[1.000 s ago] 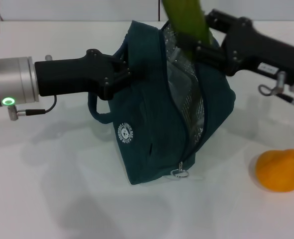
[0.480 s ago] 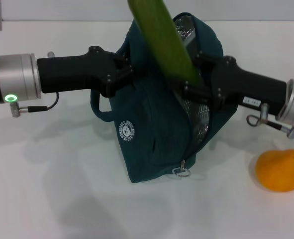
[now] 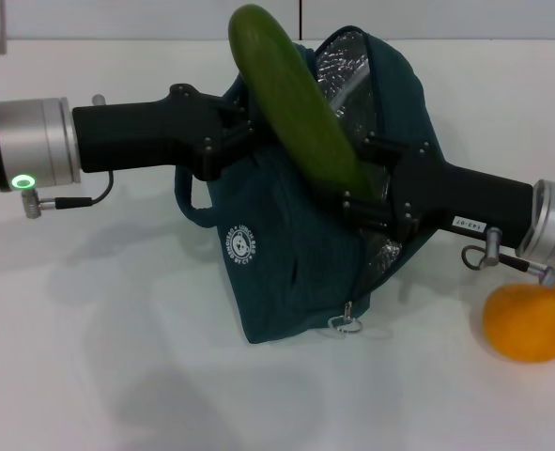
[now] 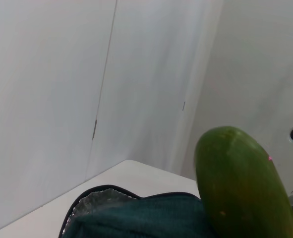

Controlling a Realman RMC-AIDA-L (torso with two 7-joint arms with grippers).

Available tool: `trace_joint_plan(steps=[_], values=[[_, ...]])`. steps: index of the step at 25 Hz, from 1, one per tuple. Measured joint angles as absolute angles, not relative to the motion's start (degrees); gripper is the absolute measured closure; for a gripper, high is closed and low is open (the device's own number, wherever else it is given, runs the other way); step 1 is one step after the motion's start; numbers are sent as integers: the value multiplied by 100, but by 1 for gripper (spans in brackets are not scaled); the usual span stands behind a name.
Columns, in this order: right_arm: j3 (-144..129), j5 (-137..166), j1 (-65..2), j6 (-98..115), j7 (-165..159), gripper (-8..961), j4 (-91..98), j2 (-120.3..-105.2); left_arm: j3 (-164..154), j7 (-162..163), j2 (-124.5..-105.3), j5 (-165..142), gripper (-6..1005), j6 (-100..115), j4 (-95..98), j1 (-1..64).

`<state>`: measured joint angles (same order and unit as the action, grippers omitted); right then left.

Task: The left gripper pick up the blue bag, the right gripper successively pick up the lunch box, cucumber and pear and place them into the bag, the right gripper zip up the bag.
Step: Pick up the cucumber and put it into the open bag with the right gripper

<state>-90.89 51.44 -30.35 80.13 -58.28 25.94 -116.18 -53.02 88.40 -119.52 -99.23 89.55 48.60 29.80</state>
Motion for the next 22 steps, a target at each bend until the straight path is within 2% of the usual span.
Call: trace_joint_plan(steps=[22], values=[[-9055, 5058, -2992, 7841, -5843, 249, 2650, -11564, -5317, 8879, -11951, -9922, 884, 8974, 4860, 2996]])
